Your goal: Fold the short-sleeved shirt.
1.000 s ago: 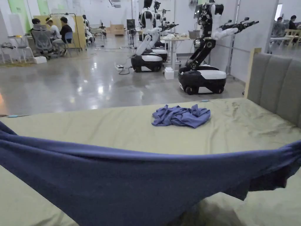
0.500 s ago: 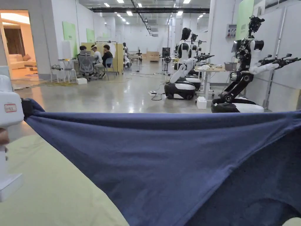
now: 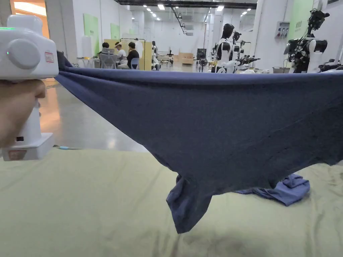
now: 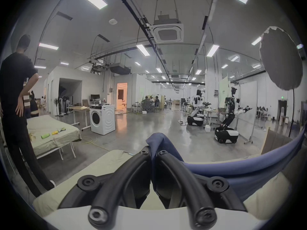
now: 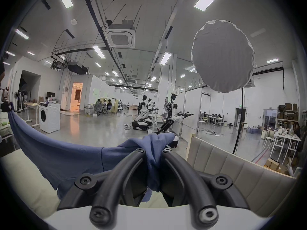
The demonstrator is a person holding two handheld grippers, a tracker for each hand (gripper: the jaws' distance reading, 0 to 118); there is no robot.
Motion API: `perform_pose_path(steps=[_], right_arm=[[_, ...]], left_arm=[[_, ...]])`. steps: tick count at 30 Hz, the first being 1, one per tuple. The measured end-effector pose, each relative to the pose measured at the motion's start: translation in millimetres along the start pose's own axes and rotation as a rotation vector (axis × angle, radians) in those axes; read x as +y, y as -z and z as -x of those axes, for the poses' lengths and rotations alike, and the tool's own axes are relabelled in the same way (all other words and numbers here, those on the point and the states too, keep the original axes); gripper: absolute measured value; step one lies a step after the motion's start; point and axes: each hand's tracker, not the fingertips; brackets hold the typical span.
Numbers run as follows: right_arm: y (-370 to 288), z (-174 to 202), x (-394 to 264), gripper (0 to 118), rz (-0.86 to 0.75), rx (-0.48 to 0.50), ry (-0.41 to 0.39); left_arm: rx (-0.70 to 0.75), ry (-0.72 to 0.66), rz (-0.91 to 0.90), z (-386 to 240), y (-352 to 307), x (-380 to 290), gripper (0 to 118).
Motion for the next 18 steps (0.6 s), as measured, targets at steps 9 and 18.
perform_pose_path(steps=[9, 18], right_arm=[[-9, -3, -152, 13, 0.161, 0.028, 0.000], [-125, -7, -270, 13, 0.304, 0.055, 0.032]], left_arm=[[-0.071, 0.073, 0.226, -15, 10, -144, 3], [-0.148, -0.002, 0.414, 9, -89, -281, 3]])
